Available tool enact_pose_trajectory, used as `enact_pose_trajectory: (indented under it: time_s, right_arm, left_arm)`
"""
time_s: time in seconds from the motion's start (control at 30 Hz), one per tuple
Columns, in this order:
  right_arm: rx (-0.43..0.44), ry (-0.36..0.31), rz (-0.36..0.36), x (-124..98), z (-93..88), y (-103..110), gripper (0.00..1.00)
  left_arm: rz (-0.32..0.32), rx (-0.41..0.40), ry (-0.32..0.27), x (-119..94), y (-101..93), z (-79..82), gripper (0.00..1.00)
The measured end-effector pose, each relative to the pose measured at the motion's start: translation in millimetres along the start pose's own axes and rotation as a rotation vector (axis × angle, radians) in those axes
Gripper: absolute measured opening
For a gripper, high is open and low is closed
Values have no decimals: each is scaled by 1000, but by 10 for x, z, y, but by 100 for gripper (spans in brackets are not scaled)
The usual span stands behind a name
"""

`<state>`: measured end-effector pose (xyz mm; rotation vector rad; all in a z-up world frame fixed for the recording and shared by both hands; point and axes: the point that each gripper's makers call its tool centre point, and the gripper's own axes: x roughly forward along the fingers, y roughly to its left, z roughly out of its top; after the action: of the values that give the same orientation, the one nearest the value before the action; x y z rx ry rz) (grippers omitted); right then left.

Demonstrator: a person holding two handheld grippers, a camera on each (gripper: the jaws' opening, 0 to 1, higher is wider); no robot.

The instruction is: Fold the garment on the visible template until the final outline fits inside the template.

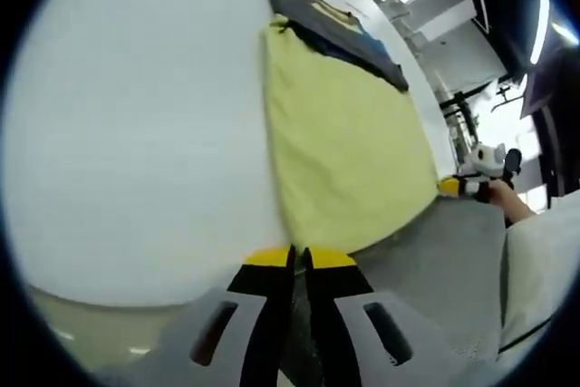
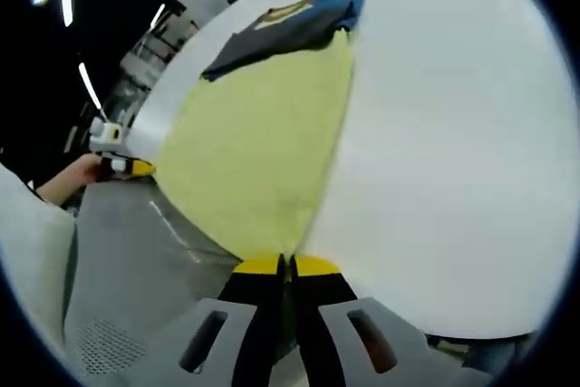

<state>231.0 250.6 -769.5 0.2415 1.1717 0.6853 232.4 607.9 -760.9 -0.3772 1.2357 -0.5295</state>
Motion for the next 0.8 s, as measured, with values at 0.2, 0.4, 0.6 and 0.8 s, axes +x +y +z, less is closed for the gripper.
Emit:
enact_pose_trajectory:
  time_s: [0.2,0.4,0.6,0.8]
  right_arm:
    - [-10,4,-9,-10,-6,12,3]
    - [-2,3,4,-59,28,41,3]
    - [7,-8,8,-85,42,63,3]
    - [53,-74,49,-213,136,155,3]
  left_arm:
    - [3,-5,2,-5,-21,-2,0]
    - [-2,-42,-3,-31,-42,6,0]
    - [-9,-63,-15,-64,-66,10,0]
    - [-43,-126,-65,-156,-126,46,0]
